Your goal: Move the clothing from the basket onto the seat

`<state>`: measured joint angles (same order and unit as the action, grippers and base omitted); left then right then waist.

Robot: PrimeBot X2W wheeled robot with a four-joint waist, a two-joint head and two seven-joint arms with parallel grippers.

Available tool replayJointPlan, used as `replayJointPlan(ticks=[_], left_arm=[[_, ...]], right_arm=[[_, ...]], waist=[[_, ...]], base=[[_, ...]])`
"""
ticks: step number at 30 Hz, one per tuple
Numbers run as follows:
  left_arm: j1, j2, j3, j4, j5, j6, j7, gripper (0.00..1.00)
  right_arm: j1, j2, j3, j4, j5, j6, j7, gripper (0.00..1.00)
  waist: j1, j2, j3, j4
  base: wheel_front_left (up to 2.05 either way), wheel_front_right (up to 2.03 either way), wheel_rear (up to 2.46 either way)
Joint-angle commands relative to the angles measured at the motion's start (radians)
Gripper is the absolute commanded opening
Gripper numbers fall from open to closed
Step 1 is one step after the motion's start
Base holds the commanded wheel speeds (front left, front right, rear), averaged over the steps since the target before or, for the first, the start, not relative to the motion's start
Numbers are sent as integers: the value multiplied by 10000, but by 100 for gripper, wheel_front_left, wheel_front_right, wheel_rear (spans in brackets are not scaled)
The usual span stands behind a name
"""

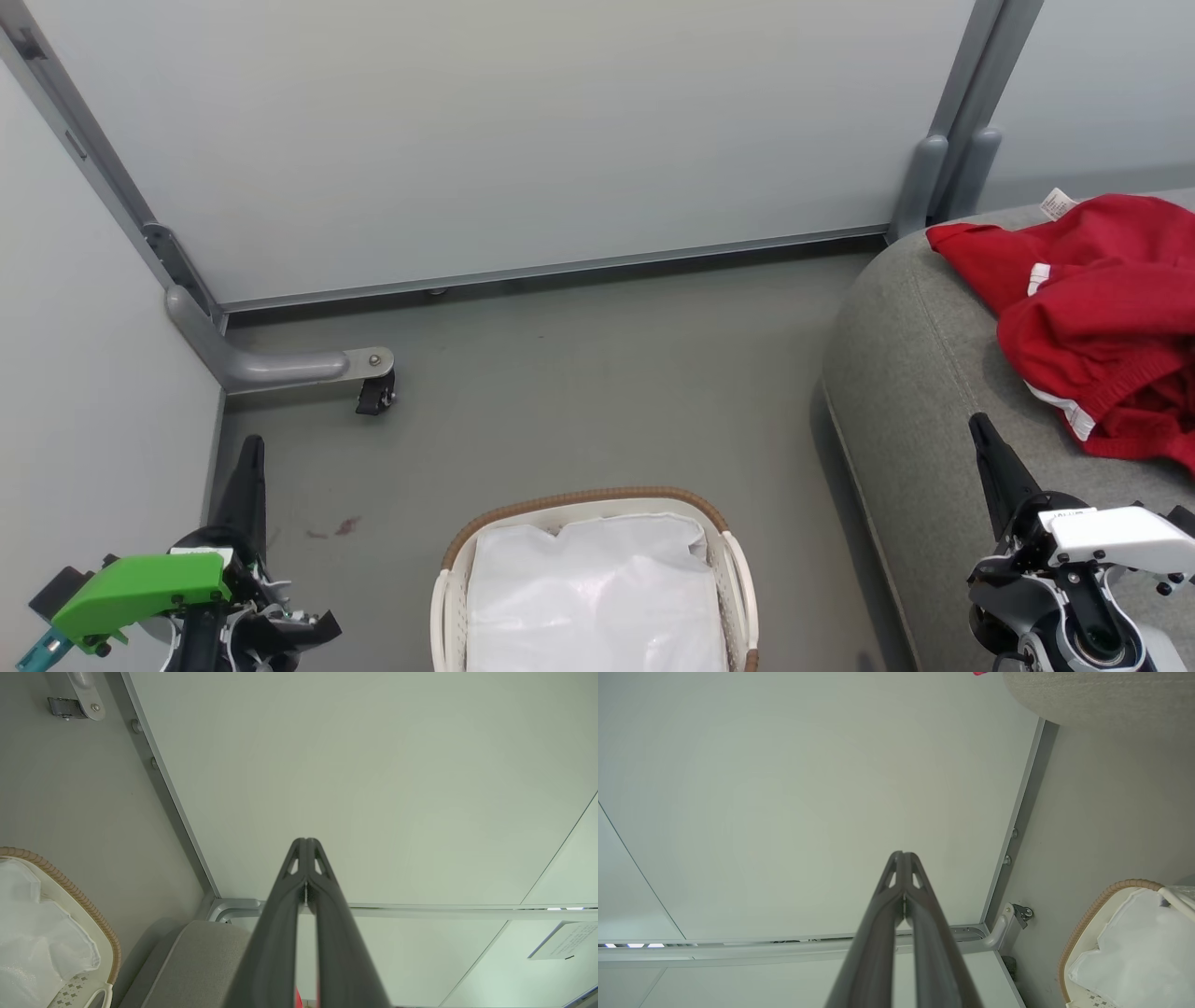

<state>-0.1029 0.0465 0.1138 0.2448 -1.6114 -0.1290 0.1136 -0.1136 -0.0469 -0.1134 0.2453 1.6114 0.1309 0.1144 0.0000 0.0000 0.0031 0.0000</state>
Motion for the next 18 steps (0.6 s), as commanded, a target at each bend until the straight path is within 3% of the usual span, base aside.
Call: replayJointPlan(ticks=[1,18], left_arm=[[-109,69,23,-13,-30,-38,43,0],[-108,69,22,-14,-30,-38,42,0]], right_arm=[[109,-63,-23,-36,29,-3,33,0],[109,-63,-22,-35,30,-3,32,0]], waist=[[0,0,0,0],[0,0,0,0]], base=[[0,0,0],[0,0,0]])
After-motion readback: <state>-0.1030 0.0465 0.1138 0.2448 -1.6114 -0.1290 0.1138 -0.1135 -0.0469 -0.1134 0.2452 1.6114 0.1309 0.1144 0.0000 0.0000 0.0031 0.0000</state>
